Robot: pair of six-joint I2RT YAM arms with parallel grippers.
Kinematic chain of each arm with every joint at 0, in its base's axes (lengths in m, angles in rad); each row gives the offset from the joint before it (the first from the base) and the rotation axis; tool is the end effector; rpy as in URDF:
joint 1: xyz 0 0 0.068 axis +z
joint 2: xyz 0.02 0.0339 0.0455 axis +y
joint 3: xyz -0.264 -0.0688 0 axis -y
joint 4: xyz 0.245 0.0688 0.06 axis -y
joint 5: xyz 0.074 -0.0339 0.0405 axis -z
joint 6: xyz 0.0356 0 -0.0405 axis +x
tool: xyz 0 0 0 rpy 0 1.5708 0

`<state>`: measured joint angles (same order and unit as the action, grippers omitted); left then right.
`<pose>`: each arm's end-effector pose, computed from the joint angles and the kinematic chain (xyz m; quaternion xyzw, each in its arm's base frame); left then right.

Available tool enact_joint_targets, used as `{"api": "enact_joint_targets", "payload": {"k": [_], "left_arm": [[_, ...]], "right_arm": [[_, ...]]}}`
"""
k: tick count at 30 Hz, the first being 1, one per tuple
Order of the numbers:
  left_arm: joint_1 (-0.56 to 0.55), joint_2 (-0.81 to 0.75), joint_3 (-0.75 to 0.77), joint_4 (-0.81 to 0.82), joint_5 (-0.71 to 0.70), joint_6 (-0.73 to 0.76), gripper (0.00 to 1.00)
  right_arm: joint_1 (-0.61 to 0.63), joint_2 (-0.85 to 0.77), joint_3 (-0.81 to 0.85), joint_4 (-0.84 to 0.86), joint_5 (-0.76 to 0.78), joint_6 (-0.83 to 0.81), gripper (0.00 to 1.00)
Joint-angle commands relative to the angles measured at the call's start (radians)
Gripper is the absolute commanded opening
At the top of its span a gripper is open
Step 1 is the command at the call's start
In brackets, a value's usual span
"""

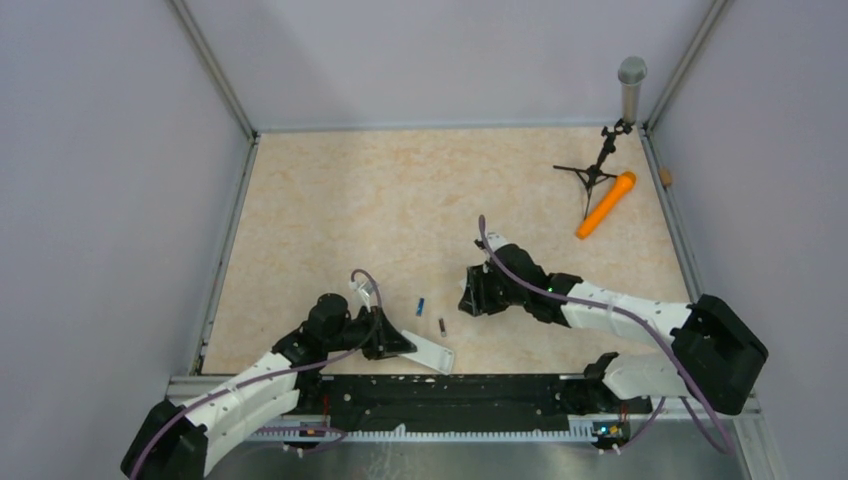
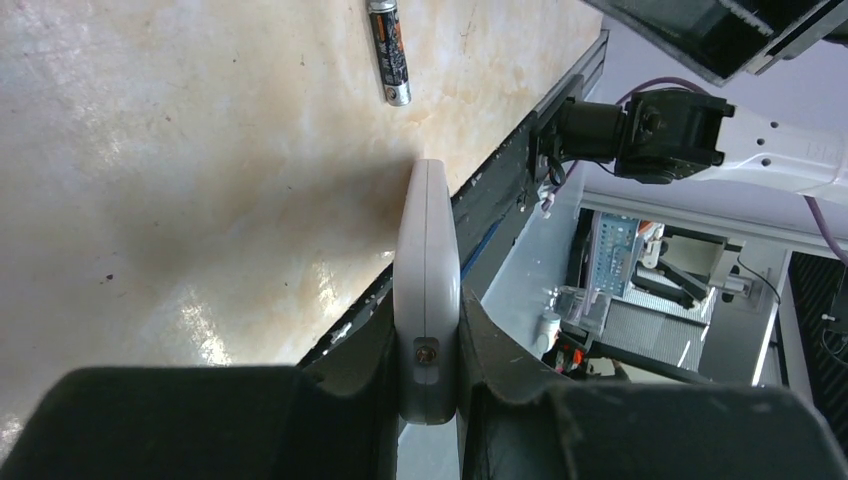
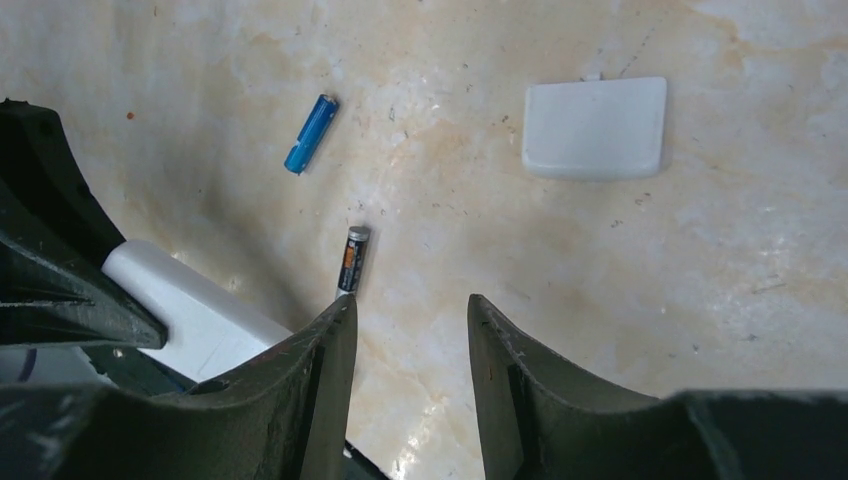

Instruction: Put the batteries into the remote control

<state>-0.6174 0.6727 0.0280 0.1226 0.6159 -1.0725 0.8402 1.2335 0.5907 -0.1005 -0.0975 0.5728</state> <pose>0.0979 -0.0948 0.1273 -0.0383 0.8379 -0.5310 0.1204 0.1611 0.1850 0.1897 -0.1413 0.9038 0.2946 0.2765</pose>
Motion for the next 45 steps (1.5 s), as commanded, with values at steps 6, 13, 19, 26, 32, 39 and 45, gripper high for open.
{"api": "enact_joint_targets", "payload": {"k": [6,13,19,26,32,39,45], "left_arm": [[-0.006,-0.017,-0.023,-0.06,-0.072,-0.005,0.0],[-0.006,-0.095,-0.023,-0.164,-0.116,-0.033,0.0],[-0.006,-0.18,-0.052,-0.249,-0.142,-0.059,0.0],[-0.006,-0.245,-0.069,-0.293,-0.143,-0.073,0.0],[-0.005,-0.273,-0.072,-0.313,-0.142,-0.072,0.0],[-0.006,-0.298,-0.076,-0.332,-0.142,-0.073,0.0],[-0.006,-0.327,-0.08,-0.354,-0.142,-0.076,0.0]], "right_arm": [[0.136,0.142,0.135,-0.005,0.142,0.039,0.44],[0.22,0.262,0.214,-0.06,0.216,0.055,0.44],[0.262,0.318,0.243,-0.067,0.232,0.077,0.44],[0.309,0.376,0.286,-0.112,0.283,0.089,0.43],[0.341,0.415,0.324,-0.17,0.336,0.096,0.4],[0.37,0.45,0.364,-0.256,0.394,0.119,0.35],[0.386,0.472,0.366,-0.281,0.405,0.143,0.31]]}}
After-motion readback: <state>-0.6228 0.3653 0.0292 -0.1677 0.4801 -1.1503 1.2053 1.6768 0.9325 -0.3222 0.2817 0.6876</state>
